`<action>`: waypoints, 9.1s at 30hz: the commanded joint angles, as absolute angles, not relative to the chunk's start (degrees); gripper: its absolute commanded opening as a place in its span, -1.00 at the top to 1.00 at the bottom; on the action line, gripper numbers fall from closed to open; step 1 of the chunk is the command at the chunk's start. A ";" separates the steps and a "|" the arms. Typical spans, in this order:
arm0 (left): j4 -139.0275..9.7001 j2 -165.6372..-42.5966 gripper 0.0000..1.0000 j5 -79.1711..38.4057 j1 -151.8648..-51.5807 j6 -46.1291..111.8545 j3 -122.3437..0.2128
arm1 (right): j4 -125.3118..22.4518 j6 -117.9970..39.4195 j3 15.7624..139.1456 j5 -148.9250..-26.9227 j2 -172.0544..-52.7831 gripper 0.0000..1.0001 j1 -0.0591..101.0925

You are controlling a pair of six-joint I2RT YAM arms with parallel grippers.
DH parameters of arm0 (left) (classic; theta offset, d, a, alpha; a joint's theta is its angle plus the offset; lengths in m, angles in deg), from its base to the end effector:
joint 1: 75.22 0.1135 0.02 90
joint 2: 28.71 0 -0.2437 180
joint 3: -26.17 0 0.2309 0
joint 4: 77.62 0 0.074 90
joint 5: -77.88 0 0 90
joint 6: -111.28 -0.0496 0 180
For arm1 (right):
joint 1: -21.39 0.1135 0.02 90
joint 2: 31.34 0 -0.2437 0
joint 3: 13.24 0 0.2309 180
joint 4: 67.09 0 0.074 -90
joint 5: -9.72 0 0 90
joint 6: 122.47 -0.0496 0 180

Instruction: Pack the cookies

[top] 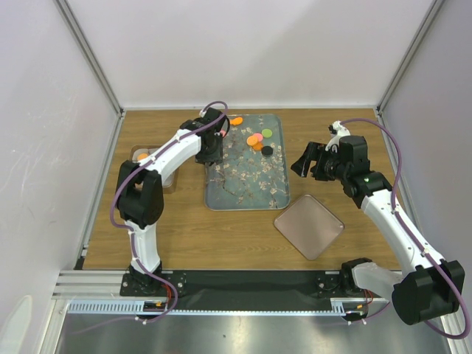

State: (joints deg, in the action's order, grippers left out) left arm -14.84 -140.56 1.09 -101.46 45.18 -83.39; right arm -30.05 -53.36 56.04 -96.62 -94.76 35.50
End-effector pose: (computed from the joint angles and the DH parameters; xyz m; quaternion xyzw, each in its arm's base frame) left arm 0.3575 -0.1636 0.2196 -0.0050 0.9703 0.0109 0.2418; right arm 0.2339 0.0732 0.2921 -0.0187 0.8649 0.2642 0.4263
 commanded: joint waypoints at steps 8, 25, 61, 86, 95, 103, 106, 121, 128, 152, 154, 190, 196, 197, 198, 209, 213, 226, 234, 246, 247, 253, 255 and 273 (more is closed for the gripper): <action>-14.93 -141.56 0.02 -0.43 -101.59 44.14 -86.63 | -31.55 -52.95 56.31 -96.02 -94.00 -0.66 35.28; -12.46 -142.09 -0.02 2.64 -101.85 43.34 -89.79 | -31.55 -52.95 56.31 -96.19 -93.83 -0.66 35.19; -10.70 -136.39 0.40 2.64 -101.94 39.83 -90.68 | -31.63 -53.04 56.23 -96.63 -93.65 -0.67 35.10; -5.08 -95.43 0.34 5.64 -84.30 41.59 -57.02 | -31.90 -53.39 56.14 -98.56 -93.92 -0.67 35.54; -4.46 -95.07 0.32 6.07 -81.20 40.53 -51.65 | -31.72 -53.39 56.14 -98.65 -93.83 -0.67 35.54; -6.40 -95.77 0.31 6.34 -80.15 39.30 -48.22 | -31.81 -53.39 56.14 -98.83 -93.57 -0.67 35.63; -7.18 -96.21 0.31 6.34 -79.71 39.04 -48.05 | -31.72 -53.39 56.14 -98.83 -93.48 -0.67 35.63; -7.98 -98.41 0.28 6.69 -78.83 38.25 -48.13 | -31.72 -53.22 56.14 -98.56 -93.39 -0.67 35.54; -7.72 -98.76 0.23 6.51 -78.83 38.07 -48.05 | -31.63 -53.22 56.14 -98.48 -93.30 -0.67 35.54; -8.07 -98.23 0.13 5.81 -78.83 37.98 -47.26 | -31.46 -53.13 56.22 -98.13 -93.13 -0.68 35.45; -8.07 -98.41 0.12 5.81 -78.83 37.89 -47.34 | -31.46 -53.13 56.22 -98.12 -93.12 -0.67 35.54; -5.78 -96.91 0.04 3.00 -78.83 37.45 -52.96 | -31.63 -53.22 56.14 -97.86 -93.30 -0.67 35.36; -4.47 -97.53 0.06 2.38 -81.46 38.24 -59.20 | -31.72 -53.22 56.14 -97.51 -93.65 -0.67 35.19; -4.20 -97.88 0.06 2.64 -82.25 38.59 -60.95 | -31.81 -53.22 56.14 -97.51 -93.83 -0.67 35.19; -3.85 -98.66 0.06 2.91 -83.04 38.77 -61.75 | -31.81 -53.22 56.14 -97.34 -93.83 -0.67 35.19; -6.57 -100.96 0.05 2.47 -93.76 42.64 -65.63 | -30.93 -52.69 56.66 -94.79 -94.18 -0.68 34.84; -8.50 -99.64 0.06 2.21 -95.52 43.96 -63.26 | -30.58 -52.51 56.84 -93.82 -94.36 -0.67 34.84; -18.33 -101.73 0.05 1.15 -104.57 48.34 -59.38 | -28.22 -52.25 59.91 -90.75 -95.32 -0.67 34.05; -28.88 -122.20 0.02 1.94 -116.60 48.62 -77.03 | -20.05 -54.79 70.71 -84.69 -92.52 -0.69 32.55; -38.30 -162.70 -0.02 -1.05 -125.58 43.70 -117.72 | -15.91 -61.04 78.37 -78.87 -82.93 -0.77 30.44; -38.56 -164.83 -0.02 -1.13 -125.76 43.70 -121.40 | -15.73 -61.13 78.37 -79.14 -82.76 -0.76 30.53; -46.47 -171.18 -0.06 -1.22 -127.51 44.40 -121.70 | -14.50 -60.69 77.14 -78.70 -80.82 -0.76 30.44; -48.05 -172.32 -0.07 -1.31 -128.13 44.49 -121.96 | -14.50 -60.95 76.53 -79.23 -80.38 -0.76 30.44; -54.74 -180.58 -0.26 1.59 -129.19 46.24 -125.83 | -13.79 -61.13 72.22 -81.95 -77.30 -0.76 30.44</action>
